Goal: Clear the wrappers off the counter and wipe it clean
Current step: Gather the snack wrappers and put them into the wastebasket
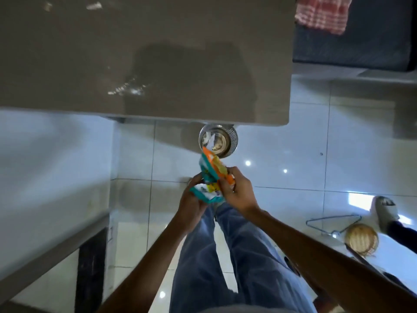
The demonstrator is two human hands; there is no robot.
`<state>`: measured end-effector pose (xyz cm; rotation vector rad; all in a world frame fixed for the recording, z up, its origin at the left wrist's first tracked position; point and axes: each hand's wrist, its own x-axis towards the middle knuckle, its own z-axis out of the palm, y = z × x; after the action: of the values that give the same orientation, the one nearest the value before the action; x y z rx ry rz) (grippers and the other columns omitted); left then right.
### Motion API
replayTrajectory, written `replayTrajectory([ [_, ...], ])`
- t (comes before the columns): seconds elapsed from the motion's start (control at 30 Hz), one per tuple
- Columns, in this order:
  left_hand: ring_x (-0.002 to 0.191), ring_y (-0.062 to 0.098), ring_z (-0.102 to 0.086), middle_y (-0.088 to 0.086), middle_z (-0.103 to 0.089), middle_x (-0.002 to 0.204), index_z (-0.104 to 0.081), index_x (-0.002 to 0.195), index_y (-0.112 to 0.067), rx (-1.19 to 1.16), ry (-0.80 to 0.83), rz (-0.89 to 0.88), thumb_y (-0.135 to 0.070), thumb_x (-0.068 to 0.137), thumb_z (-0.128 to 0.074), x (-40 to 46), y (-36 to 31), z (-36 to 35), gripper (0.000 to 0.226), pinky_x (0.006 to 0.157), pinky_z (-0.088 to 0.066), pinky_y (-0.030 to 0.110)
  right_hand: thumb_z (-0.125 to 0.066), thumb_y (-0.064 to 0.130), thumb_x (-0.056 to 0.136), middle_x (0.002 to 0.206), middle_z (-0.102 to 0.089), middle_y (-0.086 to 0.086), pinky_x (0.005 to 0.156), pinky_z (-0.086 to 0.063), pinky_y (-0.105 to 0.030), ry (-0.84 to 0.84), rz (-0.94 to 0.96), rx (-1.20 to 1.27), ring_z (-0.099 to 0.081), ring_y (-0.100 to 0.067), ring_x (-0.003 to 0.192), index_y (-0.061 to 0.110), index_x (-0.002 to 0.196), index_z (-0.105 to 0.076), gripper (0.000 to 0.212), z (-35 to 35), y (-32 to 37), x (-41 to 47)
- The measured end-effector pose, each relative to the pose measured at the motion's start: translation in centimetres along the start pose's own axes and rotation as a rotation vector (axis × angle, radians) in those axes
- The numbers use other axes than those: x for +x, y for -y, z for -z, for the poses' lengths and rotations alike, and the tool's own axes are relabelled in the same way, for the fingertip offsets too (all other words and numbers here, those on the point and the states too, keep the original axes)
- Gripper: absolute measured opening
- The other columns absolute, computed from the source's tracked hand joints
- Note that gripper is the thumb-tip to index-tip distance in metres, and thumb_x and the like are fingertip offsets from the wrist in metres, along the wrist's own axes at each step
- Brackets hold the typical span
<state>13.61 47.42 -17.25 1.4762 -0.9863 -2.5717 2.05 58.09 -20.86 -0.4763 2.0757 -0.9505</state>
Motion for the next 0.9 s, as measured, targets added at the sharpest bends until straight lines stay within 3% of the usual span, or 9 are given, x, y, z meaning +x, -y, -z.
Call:
replayTrajectory([
  [0.1, 0.100, 0.025, -0.066, 0.014, -0.068, 0.113, -0.059, 0.125, -0.007, -0.296, 0.005, 0.171, -0.029, 0.112, -0.029, 10.1, 2.3, -0.8, 0.039, 0.085, -0.059, 0.036, -0.054, 0.027, 0.104, 0.086, -0.065, 0.015, 0.057, -0.047, -0.006, -0.090, -0.161, 0.082, -0.064, 0.012, 0.072, 0.024, 0.108, -0.054, 0.005, -2.7, -6.4, 7.4],
  [0.17, 0.105, 0.024, -0.065, 0.013, -0.068, 0.118, -0.057, 0.132, -0.008, -0.300, 0.017, 0.157, -0.039, 0.106, -0.036, 17.7, 3.7, -0.8, 0.046, 0.090, -0.057, 0.037, -0.053, 0.022, 0.103, 0.087, -0.067, 0.008, 0.056, -0.048, -0.009, -0.180, -0.187, 0.121, -0.065, 0.005, 0.067, 0.023, 0.113, -0.056, 0.011, -4.7, -9.7, 13.2],
  [0.3, 0.121, 0.033, -0.063, 0.025, -0.064, 0.137, -0.053, 0.145, -0.001, 0.182, -0.082, 0.035, -0.019, 0.105, -0.053, 31.2, 6.8, 0.5, 0.044, 0.115, -0.048, 0.050, -0.051, 0.017, 0.101, 0.106, -0.070, -0.002, 0.084, -0.055, -0.036, -0.266, -0.243, 0.198, -0.068, -0.023, 0.097, 0.021, 0.125, -0.058, 0.026, -8.8, -15.7, 24.0],
  [0.4, 0.127, 0.037, -0.063, 0.025, -0.067, 0.133, -0.059, 0.138, 0.001, 0.597, -0.249, 0.036, -0.007, 0.096, -0.050, 39.0, 9.1, 2.6, 0.043, 0.113, -0.051, 0.047, -0.054, 0.017, 0.098, 0.106, -0.074, -0.006, 0.069, -0.052, -0.024, -0.194, -0.376, 0.133, -0.067, -0.021, 0.084, 0.021, 0.102, -0.068, 0.015, -10.3, -20.1, 30.2],
  [0.5, 0.130, 0.036, -0.061, 0.023, -0.066, 0.137, -0.056, 0.142, 0.003, 0.729, -0.289, 0.093, -0.005, 0.096, -0.057, 42.9, 9.9, 4.8, 0.046, 0.108, -0.049, 0.037, -0.062, 0.043, 0.098, 0.084, -0.067, 0.002, 0.056, -0.046, -0.014, -0.081, -0.471, 0.096, -0.057, -0.014, 0.069, 0.025, 0.088, -0.058, 0.021, -10.0, -22.1, 33.8],
  [0.6, 0.131, 0.033, -0.061, 0.021, -0.063, 0.143, -0.054, 0.144, 0.001, 0.731, -0.342, 0.111, -0.001, 0.098, -0.058, 42.8, 9.4, 4.5, 0.046, 0.108, -0.048, 0.035, -0.063, 0.053, 0.094, 0.111, -0.070, -0.006, 0.090, -0.055, -0.027, -0.036, -0.537, 0.019, -0.065, -0.027, 0.103, 0.020, 0.116, -0.064, 0.040, -8.3, -21.3, 34.4],
  [0.7, 0.135, 0.034, -0.058, 0.017, -0.059, 0.148, -0.050, 0.148, -0.008, 0.863, -0.331, -0.022, -0.004, 0.097, -0.054, 37.2, 7.7, 2.5, 0.051, 0.103, -0.047, 0.029, -0.056, 0.046, 0.096, 0.125, -0.071, -0.015, 0.091, -0.052, -0.036, -0.126, -0.483, -0.005, -0.065, -0.035, 0.115, 0.017, 0.123, -0.068, 0.041, -6.2, -17.6, 30.2],
  [0.8, 0.153, 0.036, -0.037, 0.014, -0.031, 0.170, -0.030, 0.162, -0.012, 1.243, -0.256, -0.159, -0.017, 0.104, -0.048, 26.3, 5.2, 0.7, 0.060, 0.115, -0.046, 0.042, -0.047, 0.032, 0.102, 0.144, -0.059, -0.016, 0.103, -0.054, -0.046, -0.021, -0.244, -0.207, -0.058, -0.038, 0.130, 0.020, 0.143, -0.052, 0.043, -3.9, -11.8, 21.6],
  [0.9, 0.161, 0.039, -0.018, 0.018, -0.027, 0.171, -0.037, 0.160, -0.007, 1.501, -0.291, -0.373, -0.024, 0.105, -0.050, 14.8, 3.2, 0.0, 0.059, 0.127, -0.034, 0.050, -0.047, 0.027, 0.105, 0.166, -0.033, -0.012, 0.125, -0.034, -0.047, 0.063, 0.115, -0.499, -0.024, -0.031, 0.157, 0.012, 0.155, -0.038, 0.053, -1.7, -6.4, 12.2],
])
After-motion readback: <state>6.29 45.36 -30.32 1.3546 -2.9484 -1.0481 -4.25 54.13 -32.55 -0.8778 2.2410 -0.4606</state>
